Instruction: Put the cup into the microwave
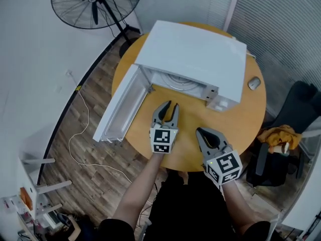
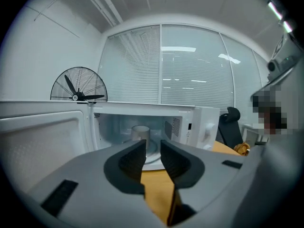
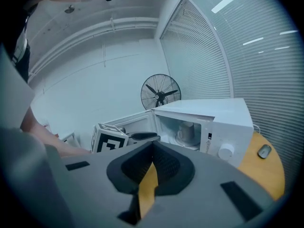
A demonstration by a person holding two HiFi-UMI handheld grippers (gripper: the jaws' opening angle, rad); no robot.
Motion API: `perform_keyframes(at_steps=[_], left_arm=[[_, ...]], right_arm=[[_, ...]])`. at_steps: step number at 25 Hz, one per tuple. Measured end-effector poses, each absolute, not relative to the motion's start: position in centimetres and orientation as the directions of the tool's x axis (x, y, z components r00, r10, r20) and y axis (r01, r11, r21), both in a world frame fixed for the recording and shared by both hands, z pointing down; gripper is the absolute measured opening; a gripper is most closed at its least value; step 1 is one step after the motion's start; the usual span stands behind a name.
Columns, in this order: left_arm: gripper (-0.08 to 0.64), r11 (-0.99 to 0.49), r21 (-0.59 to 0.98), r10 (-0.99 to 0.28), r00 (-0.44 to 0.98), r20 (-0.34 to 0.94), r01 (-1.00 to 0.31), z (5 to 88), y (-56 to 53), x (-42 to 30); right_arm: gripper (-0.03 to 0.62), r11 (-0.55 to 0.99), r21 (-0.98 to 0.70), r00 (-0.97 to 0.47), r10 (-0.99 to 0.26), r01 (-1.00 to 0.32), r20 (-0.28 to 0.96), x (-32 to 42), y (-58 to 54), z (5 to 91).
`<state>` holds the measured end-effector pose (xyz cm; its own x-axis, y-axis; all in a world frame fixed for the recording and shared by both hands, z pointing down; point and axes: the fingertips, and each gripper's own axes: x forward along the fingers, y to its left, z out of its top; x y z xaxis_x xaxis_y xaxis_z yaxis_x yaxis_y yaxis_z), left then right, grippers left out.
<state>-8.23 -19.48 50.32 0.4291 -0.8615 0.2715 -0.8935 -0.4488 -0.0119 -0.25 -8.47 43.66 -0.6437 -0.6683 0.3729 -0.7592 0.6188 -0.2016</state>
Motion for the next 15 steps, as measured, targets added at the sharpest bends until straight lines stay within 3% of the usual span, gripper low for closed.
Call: perform_keyframes(at_steps=[15], left_arm=[[0.080,-0.529,0.001,-0.830,0.517,0.211,-0.849,45.4,-10.0,-10.6]], right_arm=[[0.009,0.491,-0.108,-0.499,-0.815,-0.865,0.293,0.6,-1.7,38.4]])
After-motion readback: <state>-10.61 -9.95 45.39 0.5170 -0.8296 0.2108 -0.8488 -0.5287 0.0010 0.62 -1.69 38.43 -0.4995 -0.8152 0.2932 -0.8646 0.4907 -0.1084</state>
